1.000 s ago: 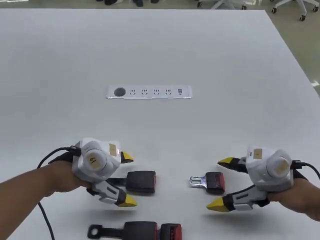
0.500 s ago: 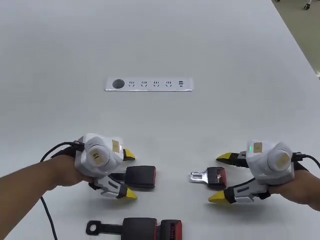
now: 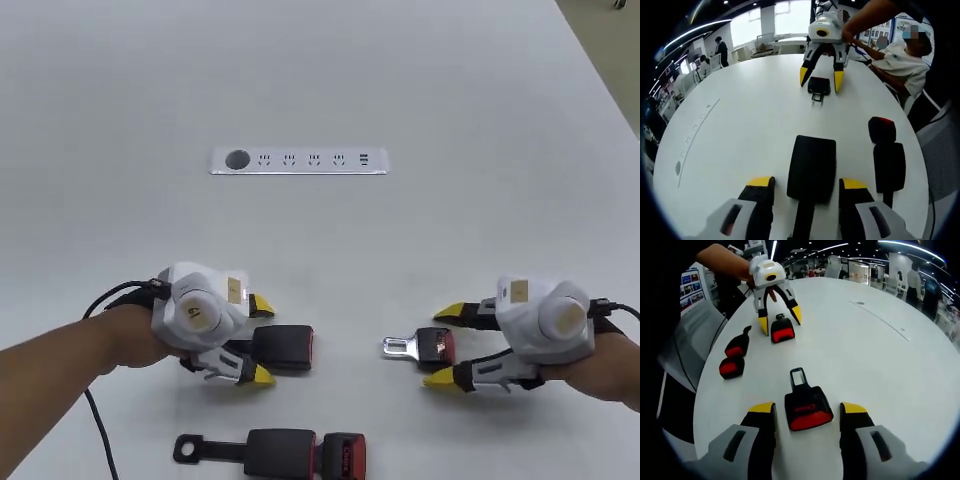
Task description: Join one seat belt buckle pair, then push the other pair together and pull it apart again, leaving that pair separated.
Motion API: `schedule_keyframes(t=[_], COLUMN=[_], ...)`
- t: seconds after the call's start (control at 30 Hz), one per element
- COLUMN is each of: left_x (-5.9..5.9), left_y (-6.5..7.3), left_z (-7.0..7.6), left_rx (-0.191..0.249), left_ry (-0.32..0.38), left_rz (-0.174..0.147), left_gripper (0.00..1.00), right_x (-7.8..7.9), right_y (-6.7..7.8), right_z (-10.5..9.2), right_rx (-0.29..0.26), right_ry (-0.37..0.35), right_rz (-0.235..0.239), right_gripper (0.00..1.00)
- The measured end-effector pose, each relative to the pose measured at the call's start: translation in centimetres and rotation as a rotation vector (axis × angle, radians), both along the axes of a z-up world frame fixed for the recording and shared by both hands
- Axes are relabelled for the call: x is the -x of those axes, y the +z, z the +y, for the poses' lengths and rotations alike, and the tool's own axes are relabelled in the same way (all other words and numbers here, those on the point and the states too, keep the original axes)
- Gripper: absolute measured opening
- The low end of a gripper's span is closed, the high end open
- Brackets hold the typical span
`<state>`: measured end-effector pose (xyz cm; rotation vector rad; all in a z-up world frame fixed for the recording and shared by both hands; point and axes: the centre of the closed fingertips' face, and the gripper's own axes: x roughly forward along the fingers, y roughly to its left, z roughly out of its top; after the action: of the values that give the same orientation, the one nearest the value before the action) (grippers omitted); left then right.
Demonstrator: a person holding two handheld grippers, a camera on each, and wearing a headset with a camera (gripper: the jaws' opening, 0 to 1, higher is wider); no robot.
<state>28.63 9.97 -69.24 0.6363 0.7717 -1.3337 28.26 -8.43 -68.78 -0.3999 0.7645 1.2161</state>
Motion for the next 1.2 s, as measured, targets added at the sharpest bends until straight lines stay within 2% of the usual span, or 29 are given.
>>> schedule_keyframes(t=[0.33, 0.43, 0.53, 0.63, 0.8, 1.03, 1.2], left_x=[0.5, 0.57, 0.48, 0.63, 0.55, 0.55, 0.61], left_y=[0.07, 0.11, 0.14, 0.41, 0.6, 0.59, 0.6], left_z=[-0.22, -0.38, -0.51, -0.43, -0.51, -0.49, -0.54], left_rx=[0.005, 0.007, 0.013, 0.023, 0.038, 0.035, 0.041], left_ry=[-0.027, -0.039, -0.038, -0.048, -0.016, -0.008, 0.004], left_rz=[-0.001, -0.007, -0.009, -0.019, -0.024, -0.023, -0.026], left_gripper=[0.42, 0.4, 0.36, 0.36, 0.35, 0.35, 0.35], right_x=[-0.16, -0.28, -0.13, -0.31, -0.33, -0.09, -0.09], right_y=[-0.44, -0.51, -0.65, -0.75, -0.84, -0.62, -0.61], right_z=[-0.43, -0.47, -0.07, -0.15, -0.07, 0.11, -0.01], right_rx=[0.025, 0.034, 0.042, 0.046, 0.07, 0.118, 0.121], right_ry=[0.03, 0.021, 0.04, 0.054, 0.076, 0.089, 0.087], right_rz=[-0.017, -0.012, -0.032, -0.041, -0.036, -0.023, -0.024], right_gripper=[0.43, 0.35, 0.35, 0.35, 0.35, 0.34, 0.34])
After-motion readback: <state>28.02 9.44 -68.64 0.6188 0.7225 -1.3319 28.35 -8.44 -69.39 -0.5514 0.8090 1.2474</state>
